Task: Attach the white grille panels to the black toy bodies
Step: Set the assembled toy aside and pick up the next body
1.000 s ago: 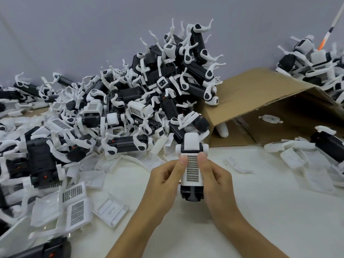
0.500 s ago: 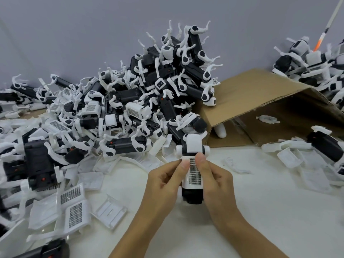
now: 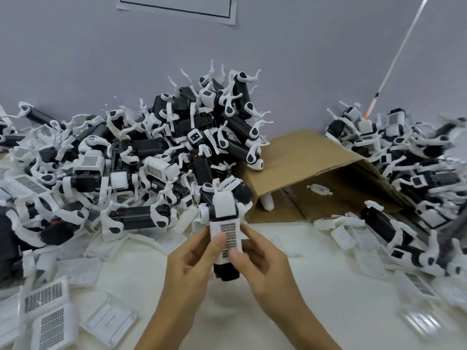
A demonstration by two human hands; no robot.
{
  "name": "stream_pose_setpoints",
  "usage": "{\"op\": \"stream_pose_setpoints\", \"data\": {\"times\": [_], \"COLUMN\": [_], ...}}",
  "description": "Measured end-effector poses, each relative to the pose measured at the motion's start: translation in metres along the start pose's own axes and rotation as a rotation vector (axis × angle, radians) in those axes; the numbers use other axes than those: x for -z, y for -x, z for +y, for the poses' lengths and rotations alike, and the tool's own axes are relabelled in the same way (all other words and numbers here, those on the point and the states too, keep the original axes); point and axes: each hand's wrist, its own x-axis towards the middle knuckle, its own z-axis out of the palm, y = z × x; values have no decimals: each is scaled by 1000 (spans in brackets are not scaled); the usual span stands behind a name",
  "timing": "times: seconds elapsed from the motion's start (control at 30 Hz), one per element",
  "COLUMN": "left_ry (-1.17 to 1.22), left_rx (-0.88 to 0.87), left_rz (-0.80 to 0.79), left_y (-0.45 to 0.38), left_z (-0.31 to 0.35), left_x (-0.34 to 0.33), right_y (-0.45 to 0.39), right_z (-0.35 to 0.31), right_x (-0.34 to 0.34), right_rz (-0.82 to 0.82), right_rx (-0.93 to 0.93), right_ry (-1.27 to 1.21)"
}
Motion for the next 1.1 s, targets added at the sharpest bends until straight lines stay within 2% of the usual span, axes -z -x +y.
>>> {"op": "stream_pose_setpoints", "data": {"times": [0.1, 0.17, 0.33, 0.4, 0.47, 0.53, 0.6, 0.67, 0.73, 0.77, 0.83, 0.9, 1.1], "left_ry": [-51, -107, -595, -609, -608, -629, -653, -685, -689, -684, -692, -711, -726], "left_rx": [21, -15, -354, -359, -357, -400, -436, -478, -460, -444, -432, -413, -269], "left_rz": [-45, -76, -67, -31, 18, 43, 74, 128, 184, 203, 218, 221, 204], "left_y": [-3, -3, -8, -12, -15, -18, -18, -18, -18, -18, -19, -21, -20], "left_z": [-2, -7, -26, -30, -31, -31, -29, -28, -25, -23, -22, -25, -32], "left_x": [2, 2, 14, 16, 15, 13, 10, 8, 7, 7, 7, 9, 15], "right_y": [4, 8, 0, -16, -39, -72, -111, -135, -139, -135, -121, -104, -55], "right_z": [-5, -12, -62, -92, -130, -171, -209, -228, -222, -211, -178, -139, -29], "right_x": [-3, 4, 68, 107, 148, 186, 220, 248, 252, 245, 219, 183, 51], "right_rz": [27, 94, 349, 398, 441, 546, 692, 799, 853, 872, 822, 680, 412], "right_rx": [-1, 102, 746, 921, 987, 871, 607, 338, 208, 185, 181, 143, -79], "right_ry": [58, 164, 743, 932, 1106, 1189, 1149, 937, 655, 600, 568, 508, 94]}}
